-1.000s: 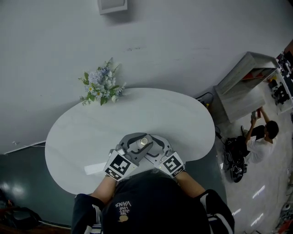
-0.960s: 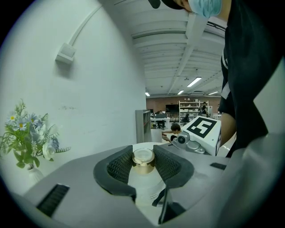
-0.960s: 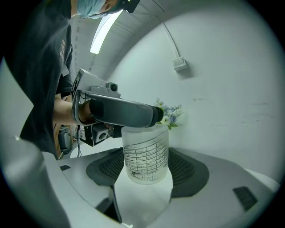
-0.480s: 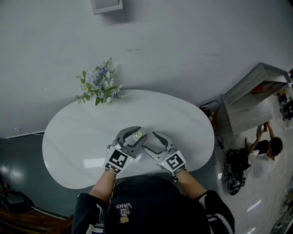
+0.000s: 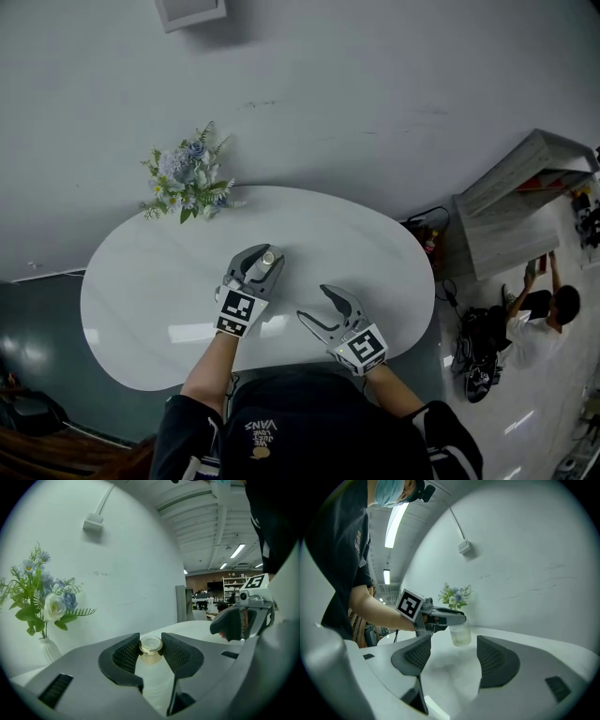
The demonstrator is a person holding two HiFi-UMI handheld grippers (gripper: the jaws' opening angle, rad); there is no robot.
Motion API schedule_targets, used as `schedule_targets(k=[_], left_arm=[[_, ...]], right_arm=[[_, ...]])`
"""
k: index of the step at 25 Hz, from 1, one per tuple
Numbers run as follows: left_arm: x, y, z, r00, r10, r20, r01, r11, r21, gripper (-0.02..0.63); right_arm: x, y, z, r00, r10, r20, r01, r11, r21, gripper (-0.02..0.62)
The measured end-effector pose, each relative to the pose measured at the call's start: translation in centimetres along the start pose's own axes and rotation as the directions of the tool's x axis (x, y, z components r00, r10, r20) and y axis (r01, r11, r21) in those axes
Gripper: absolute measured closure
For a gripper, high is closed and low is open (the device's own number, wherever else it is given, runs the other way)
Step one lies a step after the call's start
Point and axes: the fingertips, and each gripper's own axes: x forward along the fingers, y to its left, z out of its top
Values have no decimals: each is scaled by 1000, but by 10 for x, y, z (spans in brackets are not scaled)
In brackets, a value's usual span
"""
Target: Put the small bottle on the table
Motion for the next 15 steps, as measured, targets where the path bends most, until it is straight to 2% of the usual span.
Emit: schedule_targets(k=[10,15], left_arm=[[47,45,-13,996,82,-39,-82,997,-2,446],[68,62,-21,993,98,-63,-97,995,14,446]], right_arm=[[-15,-4,-7,1000,-7,-11,8,999,46,321],[-17,-1,-14,999,1,-38,1,999,43,321]])
